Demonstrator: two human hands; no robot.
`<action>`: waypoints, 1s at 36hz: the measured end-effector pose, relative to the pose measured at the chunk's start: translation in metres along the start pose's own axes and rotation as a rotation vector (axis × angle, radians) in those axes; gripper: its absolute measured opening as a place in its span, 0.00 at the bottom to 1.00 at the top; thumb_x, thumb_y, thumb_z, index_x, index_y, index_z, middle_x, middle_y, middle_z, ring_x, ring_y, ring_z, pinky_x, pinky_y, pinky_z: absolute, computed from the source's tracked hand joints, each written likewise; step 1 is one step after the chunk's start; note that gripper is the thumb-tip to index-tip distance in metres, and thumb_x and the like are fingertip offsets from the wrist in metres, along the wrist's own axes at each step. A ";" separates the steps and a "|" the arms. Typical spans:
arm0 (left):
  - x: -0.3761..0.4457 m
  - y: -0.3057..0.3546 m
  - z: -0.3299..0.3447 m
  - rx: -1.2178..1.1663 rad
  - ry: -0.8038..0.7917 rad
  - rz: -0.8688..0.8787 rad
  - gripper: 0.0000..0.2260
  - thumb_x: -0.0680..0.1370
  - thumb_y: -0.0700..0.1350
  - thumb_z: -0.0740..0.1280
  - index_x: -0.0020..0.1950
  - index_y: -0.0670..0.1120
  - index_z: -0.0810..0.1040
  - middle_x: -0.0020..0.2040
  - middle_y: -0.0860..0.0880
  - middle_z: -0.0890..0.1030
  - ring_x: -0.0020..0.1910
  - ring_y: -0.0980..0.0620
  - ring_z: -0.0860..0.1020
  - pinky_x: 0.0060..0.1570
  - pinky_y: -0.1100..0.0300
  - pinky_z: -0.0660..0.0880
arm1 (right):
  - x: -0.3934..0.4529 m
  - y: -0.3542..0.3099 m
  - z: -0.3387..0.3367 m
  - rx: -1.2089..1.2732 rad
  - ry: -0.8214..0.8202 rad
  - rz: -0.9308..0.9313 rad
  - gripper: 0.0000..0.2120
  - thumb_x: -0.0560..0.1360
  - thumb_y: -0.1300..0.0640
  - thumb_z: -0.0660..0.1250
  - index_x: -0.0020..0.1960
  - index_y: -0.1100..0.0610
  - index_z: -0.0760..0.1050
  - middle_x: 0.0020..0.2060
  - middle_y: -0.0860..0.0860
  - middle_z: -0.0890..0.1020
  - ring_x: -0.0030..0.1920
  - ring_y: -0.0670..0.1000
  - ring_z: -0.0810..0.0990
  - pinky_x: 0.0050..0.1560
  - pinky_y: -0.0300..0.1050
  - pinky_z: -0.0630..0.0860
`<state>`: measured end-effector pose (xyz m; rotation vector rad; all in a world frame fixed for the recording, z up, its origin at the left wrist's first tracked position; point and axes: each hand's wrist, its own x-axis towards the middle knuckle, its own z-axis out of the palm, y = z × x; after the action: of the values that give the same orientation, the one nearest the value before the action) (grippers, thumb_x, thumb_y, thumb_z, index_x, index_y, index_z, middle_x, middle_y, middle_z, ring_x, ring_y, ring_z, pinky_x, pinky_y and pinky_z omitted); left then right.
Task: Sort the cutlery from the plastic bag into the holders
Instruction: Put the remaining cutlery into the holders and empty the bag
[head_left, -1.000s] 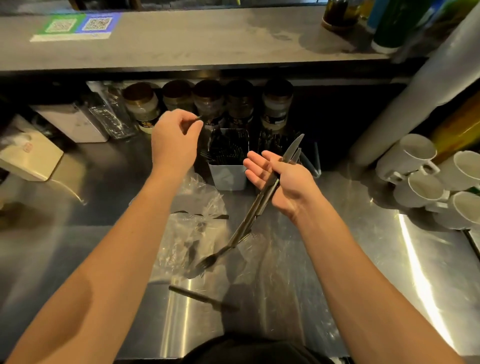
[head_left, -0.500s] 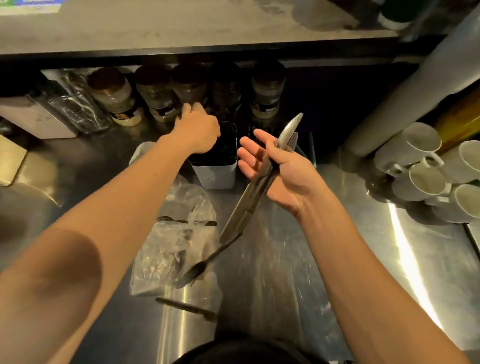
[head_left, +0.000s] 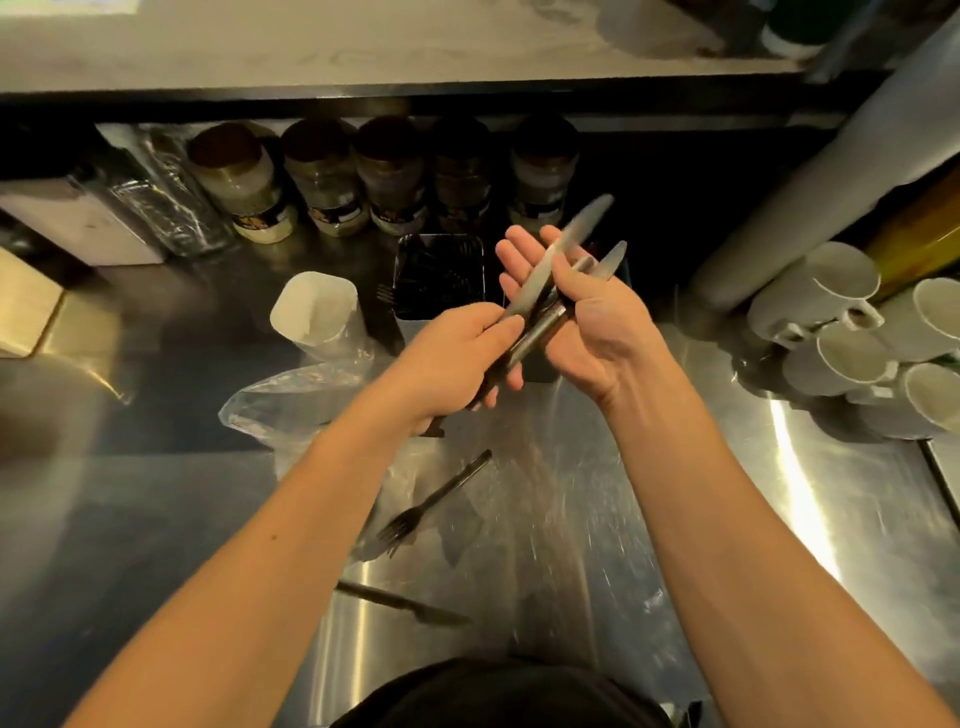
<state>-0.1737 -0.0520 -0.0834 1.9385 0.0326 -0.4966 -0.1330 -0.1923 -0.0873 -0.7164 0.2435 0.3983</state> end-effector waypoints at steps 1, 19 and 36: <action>-0.003 0.000 0.000 -0.024 0.017 -0.007 0.12 0.85 0.50 0.57 0.48 0.47 0.76 0.35 0.50 0.83 0.28 0.53 0.77 0.27 0.61 0.72 | -0.003 0.000 0.001 -0.010 -0.004 0.002 0.16 0.86 0.62 0.51 0.73 0.60 0.65 0.63 0.59 0.81 0.60 0.57 0.82 0.68 0.54 0.74; 0.003 0.000 0.028 -0.266 0.159 -0.107 0.12 0.85 0.49 0.57 0.55 0.43 0.76 0.47 0.44 0.86 0.41 0.44 0.86 0.38 0.53 0.79 | -0.025 -0.016 -0.012 -0.568 0.205 -0.157 0.09 0.83 0.59 0.62 0.60 0.61 0.77 0.49 0.53 0.87 0.50 0.54 0.87 0.47 0.48 0.84; 0.110 0.019 0.010 -0.492 0.720 0.194 0.08 0.81 0.41 0.66 0.51 0.53 0.83 0.46 0.54 0.86 0.48 0.57 0.82 0.58 0.53 0.80 | 0.037 -0.074 -0.047 -0.312 0.492 -0.524 0.07 0.84 0.64 0.56 0.54 0.56 0.71 0.49 0.56 0.84 0.49 0.54 0.86 0.57 0.52 0.82</action>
<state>-0.0716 -0.0911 -0.1093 1.5193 0.3868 0.3339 -0.0715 -0.2651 -0.0911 -1.1459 0.4474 -0.2545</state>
